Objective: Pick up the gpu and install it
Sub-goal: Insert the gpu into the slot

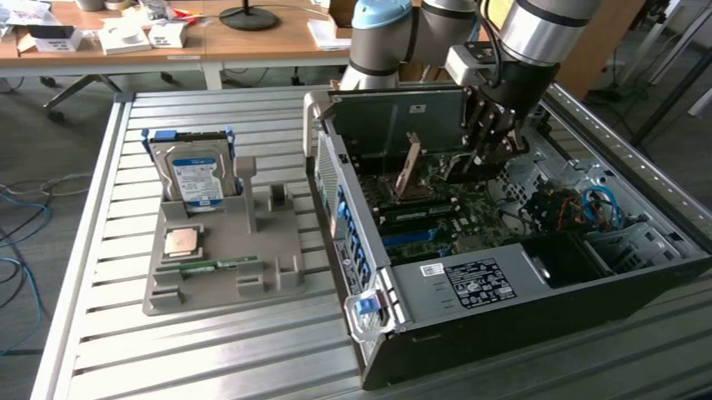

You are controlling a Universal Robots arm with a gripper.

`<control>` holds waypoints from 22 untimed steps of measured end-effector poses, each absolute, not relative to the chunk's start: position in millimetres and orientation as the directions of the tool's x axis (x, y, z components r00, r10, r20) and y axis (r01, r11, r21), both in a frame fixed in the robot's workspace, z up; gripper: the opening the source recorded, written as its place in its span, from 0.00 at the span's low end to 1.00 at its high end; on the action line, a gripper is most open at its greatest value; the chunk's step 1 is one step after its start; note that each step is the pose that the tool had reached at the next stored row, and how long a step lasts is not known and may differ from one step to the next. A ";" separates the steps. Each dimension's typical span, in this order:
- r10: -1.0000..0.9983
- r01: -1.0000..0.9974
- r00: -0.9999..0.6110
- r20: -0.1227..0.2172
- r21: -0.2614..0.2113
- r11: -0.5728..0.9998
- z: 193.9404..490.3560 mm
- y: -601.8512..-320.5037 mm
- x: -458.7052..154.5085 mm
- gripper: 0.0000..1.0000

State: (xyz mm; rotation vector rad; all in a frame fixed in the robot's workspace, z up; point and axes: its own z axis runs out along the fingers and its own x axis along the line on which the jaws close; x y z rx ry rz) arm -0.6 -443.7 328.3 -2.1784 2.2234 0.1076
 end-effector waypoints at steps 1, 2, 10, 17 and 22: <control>-0.997 -0.999 -0.021 -0.068 0.030 0.019 328.3 -443.7 -0.6 0.26; -0.997 -0.999 -0.021 -0.068 0.030 0.019 328.2 -443.8 -0.6 0.26; -0.997 -0.999 -0.021 -0.068 0.030 0.019 326.5 -443.7 -0.7 0.26; -0.997 -0.999 -0.021 -0.068 0.030 0.019 325.0 -443.7 -0.6 0.26; -0.997 -0.999 -0.021 -0.068 0.030 0.019 324.1 -443.7 -0.6 0.26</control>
